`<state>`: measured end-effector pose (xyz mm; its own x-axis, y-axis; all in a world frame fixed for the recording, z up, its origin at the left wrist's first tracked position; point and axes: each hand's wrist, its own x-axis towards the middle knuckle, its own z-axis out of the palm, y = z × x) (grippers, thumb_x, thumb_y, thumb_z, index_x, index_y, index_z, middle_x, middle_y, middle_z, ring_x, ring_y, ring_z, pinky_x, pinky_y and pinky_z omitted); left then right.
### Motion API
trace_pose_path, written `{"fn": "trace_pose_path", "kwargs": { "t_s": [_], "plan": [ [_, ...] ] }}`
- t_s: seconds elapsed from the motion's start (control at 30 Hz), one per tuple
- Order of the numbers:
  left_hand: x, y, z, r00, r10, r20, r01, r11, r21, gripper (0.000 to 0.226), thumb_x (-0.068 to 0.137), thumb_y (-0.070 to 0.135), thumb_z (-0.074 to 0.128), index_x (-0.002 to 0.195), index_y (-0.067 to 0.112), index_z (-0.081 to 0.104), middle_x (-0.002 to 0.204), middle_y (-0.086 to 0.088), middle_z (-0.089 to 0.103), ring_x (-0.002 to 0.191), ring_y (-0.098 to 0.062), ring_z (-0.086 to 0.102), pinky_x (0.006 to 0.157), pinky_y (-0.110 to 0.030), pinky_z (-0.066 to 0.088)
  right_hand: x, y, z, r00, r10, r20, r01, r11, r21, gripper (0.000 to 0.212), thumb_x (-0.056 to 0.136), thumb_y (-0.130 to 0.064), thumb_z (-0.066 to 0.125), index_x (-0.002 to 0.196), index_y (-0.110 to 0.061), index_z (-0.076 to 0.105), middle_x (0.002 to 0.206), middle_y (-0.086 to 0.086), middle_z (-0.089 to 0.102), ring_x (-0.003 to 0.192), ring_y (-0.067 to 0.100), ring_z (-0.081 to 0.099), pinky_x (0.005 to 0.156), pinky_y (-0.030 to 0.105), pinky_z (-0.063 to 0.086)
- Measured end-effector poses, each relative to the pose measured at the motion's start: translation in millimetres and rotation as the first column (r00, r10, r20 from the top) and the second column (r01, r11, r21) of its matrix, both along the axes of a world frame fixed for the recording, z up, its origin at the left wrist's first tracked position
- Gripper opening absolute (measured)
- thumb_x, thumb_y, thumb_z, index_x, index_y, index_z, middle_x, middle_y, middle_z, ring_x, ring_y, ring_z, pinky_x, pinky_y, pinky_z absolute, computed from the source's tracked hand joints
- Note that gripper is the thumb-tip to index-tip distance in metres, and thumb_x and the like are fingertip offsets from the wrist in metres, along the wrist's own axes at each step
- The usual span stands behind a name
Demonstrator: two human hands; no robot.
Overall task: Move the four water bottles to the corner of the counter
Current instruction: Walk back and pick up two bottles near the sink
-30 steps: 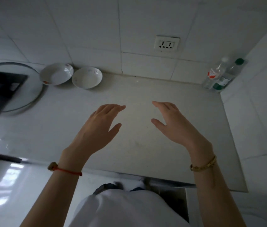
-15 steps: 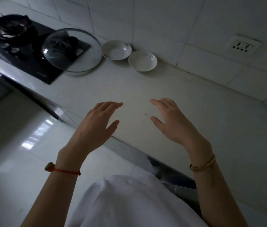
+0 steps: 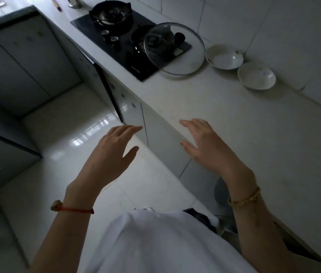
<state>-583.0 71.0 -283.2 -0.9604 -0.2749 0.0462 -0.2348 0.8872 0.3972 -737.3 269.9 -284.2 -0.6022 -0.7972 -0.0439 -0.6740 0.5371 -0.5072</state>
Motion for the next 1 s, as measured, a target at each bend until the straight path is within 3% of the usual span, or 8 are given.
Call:
{"fn": "trace_pose_path", "kwargs": {
  "t_s": [0.27, 0.47, 0.6, 1.0],
  "plan": [
    [76.5, -66.0, -5.7, 0.973, 0.229, 0.006, -0.229, 0.973, 0.015, 0.050, 0.090, 0.021, 0.059, 0.137, 0.025, 0.044, 0.135, 0.004, 0.053, 0.128, -0.016, 0.042, 0.103, -0.030, 0.035, 37.4, -96.1, -5.0, 0.976, 0.216, 0.020, -0.216, 0.976, 0.024, 0.051, 0.094, -0.028, 0.051, 0.141, -0.015, 0.037, 0.139, 0.003, 0.045, 0.132, 0.016, 0.034, 0.111, 0.029, 0.027],
    [104.6, -86.6, -8.0, 0.926, 0.377, -0.003, -0.377, 0.926, 0.037, 0.049, 0.090, 0.020, 0.059, 0.137, 0.022, 0.045, 0.134, 0.003, 0.053, 0.126, -0.018, 0.045, 0.104, -0.035, 0.040, 43.5, -152.0, -10.2, 0.920, 0.393, -0.011, -0.392, 0.918, 0.057, 0.051, 0.093, -0.030, 0.052, 0.141, -0.018, 0.037, 0.138, 0.001, 0.046, 0.131, 0.015, 0.035, 0.108, 0.026, 0.026],
    [115.2, -103.3, -10.5, 0.877, 0.480, -0.012, -0.478, 0.877, 0.054, 0.049, 0.089, 0.019, 0.059, 0.136, 0.023, 0.046, 0.133, 0.005, 0.054, 0.125, -0.016, 0.046, 0.102, -0.032, 0.040, 41.5, -191.8, -18.5, 0.874, 0.486, -0.004, -0.485, 0.872, 0.073, 0.051, 0.094, -0.032, 0.051, 0.141, -0.021, 0.037, 0.140, -0.003, 0.045, 0.132, 0.011, 0.033, 0.103, 0.022, 0.022],
    [99.0, -202.6, -7.7, 0.709, 0.705, -0.005, -0.703, 0.708, 0.065, 0.050, 0.089, 0.019, 0.060, 0.136, 0.025, 0.046, 0.133, 0.007, 0.054, 0.125, -0.013, 0.044, 0.103, -0.031, 0.038, 6.8, -354.6, -20.6, 0.720, 0.693, 0.010, -0.691, 0.717, 0.088, 0.048, 0.094, -0.032, 0.051, 0.139, -0.022, 0.038, 0.140, -0.004, 0.045, 0.134, 0.011, 0.033, 0.108, 0.030, 0.031]
  ]
}}
